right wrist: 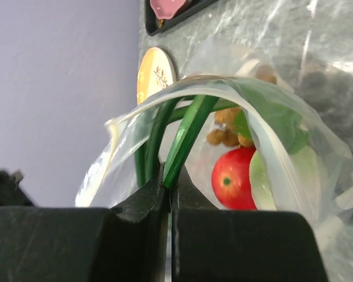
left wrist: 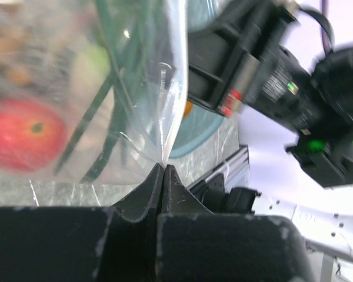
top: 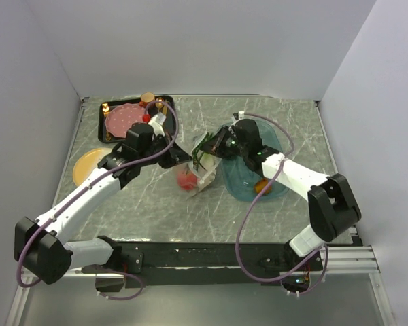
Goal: Place the food in the zip-top bag and seal the zipper
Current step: Place the fake vegetable in the zipper food storage bag.
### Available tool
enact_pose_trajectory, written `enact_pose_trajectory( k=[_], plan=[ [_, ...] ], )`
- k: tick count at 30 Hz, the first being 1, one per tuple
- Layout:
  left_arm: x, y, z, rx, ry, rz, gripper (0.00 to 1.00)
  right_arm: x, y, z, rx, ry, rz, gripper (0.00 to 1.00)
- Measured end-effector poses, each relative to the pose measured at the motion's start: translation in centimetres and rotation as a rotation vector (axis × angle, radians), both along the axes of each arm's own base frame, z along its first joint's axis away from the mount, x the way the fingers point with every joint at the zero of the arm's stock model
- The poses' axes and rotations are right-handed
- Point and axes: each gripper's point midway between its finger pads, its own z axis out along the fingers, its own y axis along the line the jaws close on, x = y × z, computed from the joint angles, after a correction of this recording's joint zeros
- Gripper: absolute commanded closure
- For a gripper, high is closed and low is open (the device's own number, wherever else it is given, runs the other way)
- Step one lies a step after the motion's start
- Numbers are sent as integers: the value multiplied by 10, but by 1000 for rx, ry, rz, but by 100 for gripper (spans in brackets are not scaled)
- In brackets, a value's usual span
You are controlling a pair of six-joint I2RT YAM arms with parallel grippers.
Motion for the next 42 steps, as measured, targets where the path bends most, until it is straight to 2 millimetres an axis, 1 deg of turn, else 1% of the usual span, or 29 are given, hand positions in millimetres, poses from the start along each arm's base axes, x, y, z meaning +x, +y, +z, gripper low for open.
enact_pose_trajectory(
  k=[1, 4, 6, 8, 11, 13, 14, 16, 17, 19, 20, 21, 23, 26, 27, 29, 30, 31, 34, 35, 36, 37, 39, 40, 41, 42],
  plan=[
    [-3, -3, 0, 1, -1, -14, 99, 2, 2, -2, 5, 0, 0, 100],
    [-8, -8, -1, 5, -4, -33, 99, 6, 13, -15, -1, 30, 19, 100],
    [-7, -9, -3, -1, -8, -31, 99, 7, 25, -30, -50, 44, 42, 100],
    [-6, -9, -5, -2, -6, -21, 99, -1, 40, -44, -103, 55, 83, 100],
    [-1, -9, -7, 3, -2, -4, 99, -24, 62, -64, -164, 64, 180, 100],
    [5, -9, -9, 14, 2, 11, 99, -37, 67, -78, -206, 81, 227, 100],
    [8, -9, -11, 22, 4, 23, 99, -41, 65, -84, -236, 86, 243, 100],
    [12, -6, -14, 34, 9, 52, 99, -44, 58, -92, -285, 89, 261, 91],
    [14, -4, -15, 41, 9, 71, 99, -44, 55, -92, -303, 85, 270, 79],
    [19, 1, -14, 50, 1, 109, 99, -44, 51, -91, -325, 73, 281, 59],
    [20, 4, -14, 59, -1, 132, 99, -45, 47, -89, -336, 68, 282, 47],
    [21, 8, -14, 67, -2, 152, 99, -46, 43, -85, -343, 56, 282, 46],
    [22, 15, -15, 89, -3, 187, 99, -47, 35, -72, -346, 24, 274, 41],
    [23, 22, -14, 106, -7, 217, 99, -49, 25, -40, -336, -50, 251, 38],
    [24, 23, -15, 110, -7, 223, 99, -48, 23, -30, -330, -77, 245, 38],
    [25, 26, -16, 118, -7, 234, 99, -48, 20, -16, -319, -111, 236, 40],
    [25, 27, -16, 122, -7, 239, 99, -48, 19, -14, -319, -117, 233, 42],
    [26, 27, -16, 123, -7, 242, 99, -48, 17, -13, -327, -117, 227, 47],
    [27, 27, -14, 127, -10, 241, 99, -48, 7, -19, -355, -104, 198, 69],
    [28, 27, -14, 129, -13, 239, 99, -49, 0, -23, -358, -92, 180, 87],
    [29, 26, -13, 130, -13, 237, 99, -49, -9, -25, -355, -85, 162, 95],
    [29, 25, -13, 132, -14, 233, 99, -47, -20, -27, -350, -71, 138, 100],
    [30, 24, -15, 135, -11, 227, 99, -39, -39, -26, -329, -54, 85, 100],
    [30, 24, -17, 138, -9, 223, 99, -32, -46, -25, -323, -52, 55, 100],
    [30, 23, -18, 139, -7, 218, 99, -26, -50, -23, -322, -52, 34, 100],
    [30, 22, -18, 141, -6, 212, 99, -21, -56, -22, -331, -46, 12, 97]
  ],
)
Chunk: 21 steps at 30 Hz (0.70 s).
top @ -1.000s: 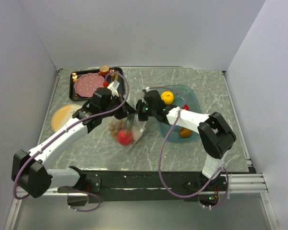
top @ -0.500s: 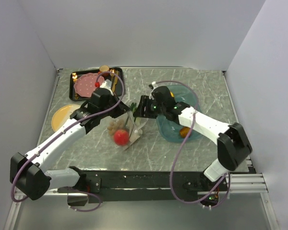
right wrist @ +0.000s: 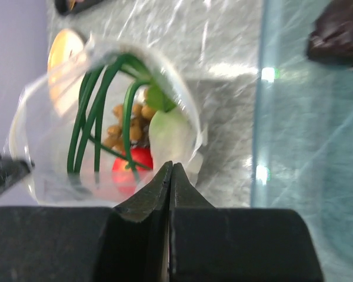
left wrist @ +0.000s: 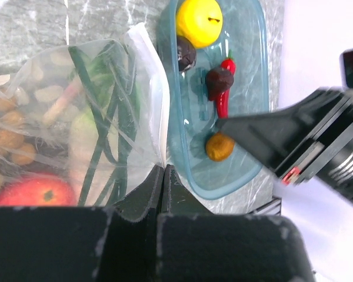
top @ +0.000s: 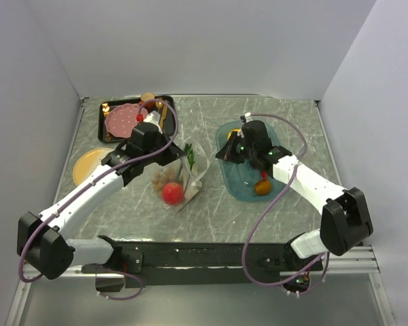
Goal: Place the food in the zip-top bag and seal the zipper
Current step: Pick up the fake vegetable from the bin.
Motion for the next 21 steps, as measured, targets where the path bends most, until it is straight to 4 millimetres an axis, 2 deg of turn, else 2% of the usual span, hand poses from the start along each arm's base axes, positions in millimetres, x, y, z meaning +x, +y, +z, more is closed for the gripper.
enact_pose_trajectory(
  k=[1, 3, 4, 5, 9, 10, 12, 13, 14, 18, 21],
  plan=[
    [0, -1, 0, 2, 0, -9, 99, 4, -5, 1, -9, 1, -20, 84],
    [1, -4, 0, 12, 1, -26, 99, 14, -17, 5, -14, 0, -62, 76],
    [3, -5, 0, 21, 4, -34, 99, 20, -28, 5, -16, 1, -93, 63],
    [6, -7, 1, 27, 1, -43, 99, 27, -44, 3, -27, 4, -138, 58],
    [16, -15, 0, 48, -3, -66, 99, 49, -117, -14, -130, 32, -325, 54],
    [18, -16, -2, 55, 0, -69, 99, 49, -127, -19, -158, 43, -347, 43],
    [20, -16, -7, 68, 5, -77, 99, 48, -135, -29, -200, 60, -354, 43],
    [20, -17, -9, 72, 8, -81, 99, 48, -136, -36, -223, 68, -347, 32],
    [20, -17, -11, 75, 10, -84, 99, 49, -136, -43, -243, 77, -338, 30],
    [21, -21, -13, 77, 16, -104, 99, 50, -142, -90, -342, 168, -319, 30],
    [20, -23, -14, 75, 20, -115, 99, 51, -149, -116, -408, 219, -323, 30]
  ],
)
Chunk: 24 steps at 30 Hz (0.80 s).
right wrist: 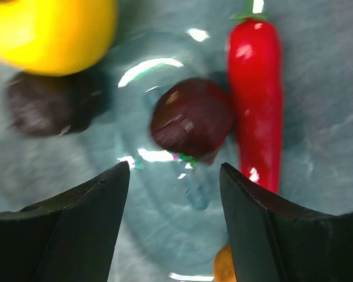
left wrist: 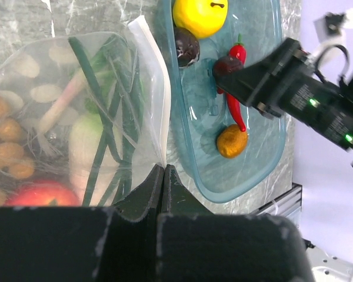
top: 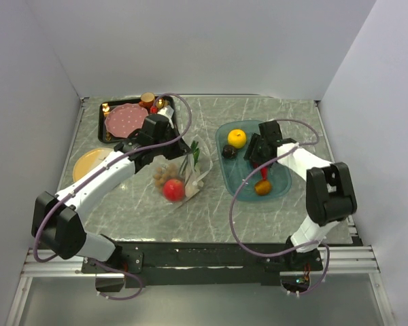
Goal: Place the food in the zip-top bag and seal the zipper
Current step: Pick up the fake vegetable from the bin.
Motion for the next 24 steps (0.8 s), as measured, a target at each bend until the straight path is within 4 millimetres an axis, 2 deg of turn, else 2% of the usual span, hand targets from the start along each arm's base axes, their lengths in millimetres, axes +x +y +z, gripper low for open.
enact_pose_trajectory(
  k=[4, 9, 12, 13, 15, 16, 18, 19, 24],
  plan=[
    [-1, -1, 0, -4, 2, -6, 99, 11, -5, -11, -50, 17, -3, 31],
    [-2, -2, 0, -9, 6, -14, 99, 27, -9, -8, -85, -15, -1, 34],
    [-2, -2, 0, -10, 7, -15, 99, 29, -9, -10, -91, -16, 3, 46],
    [-2, -2, 0, -10, 8, -15, 99, 31, -8, -11, -91, -13, 3, 55],
    [-3, -2, -1, -9, 9, -15, 99, 36, -7, -13, -91, -20, 5, 60],
    [-3, -2, -2, -9, 10, -15, 99, 38, -6, -13, -87, -25, 7, 71],
    [-3, -2, -5, -8, 14, -14, 99, 39, -5, -14, -82, -27, 7, 81],
    [-4, -2, -6, -7, 17, -14, 99, 40, -5, -14, -81, -30, 8, 98],
    [-5, -2, -8, -5, 22, -16, 99, 43, -2, -14, -65, -46, 10, 100]
  ],
)
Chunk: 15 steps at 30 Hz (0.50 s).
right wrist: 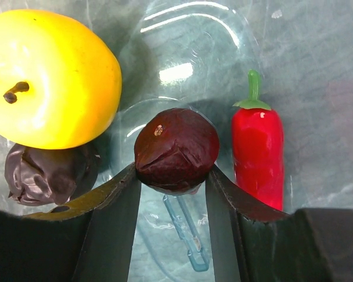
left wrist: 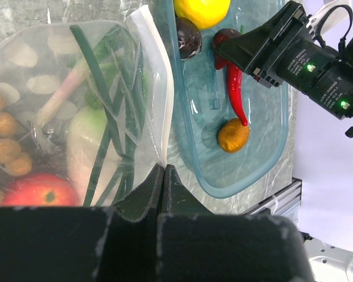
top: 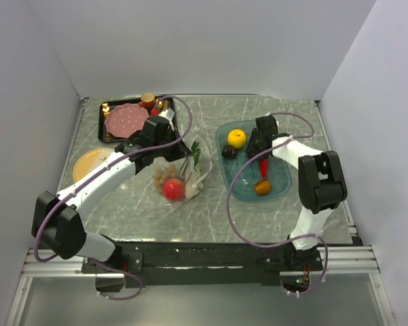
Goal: Place the food in the zip-top bag and seal the zipper
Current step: Pick up the fake vegetable from the bin.
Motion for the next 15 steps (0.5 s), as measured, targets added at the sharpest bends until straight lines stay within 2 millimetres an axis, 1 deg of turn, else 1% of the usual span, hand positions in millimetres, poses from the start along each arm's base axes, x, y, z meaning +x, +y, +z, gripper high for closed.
enact_pose_trajectory(
  k=[4, 7, 8, 9, 11, 13, 15],
  plan=[
    [0, 0, 0, 1, 1, 0, 99, -4, 2, 2, 26, -11, 5, 100],
    [0, 0, 0, 1, 1, 0, 99, -21, 7, 7, 66, -7, 21, 100],
    [0, 0, 0, 1, 1, 0, 99, -30, 10, 13, 95, -9, 31, 100],
    [0, 0, 0, 1, 1, 0, 99, -37, 14, 21, 122, -20, 39, 100],
    [0, 0, 0, 1, 1, 0, 99, -49, 25, 47, 195, -76, 66, 100],
    [0, 0, 0, 1, 1, 0, 99, -60, 43, 82, 264, -155, 107, 100],
    [0, 0, 0, 1, 2, 0, 99, -64, 62, 113, 332, -230, 157, 100]
  ],
)
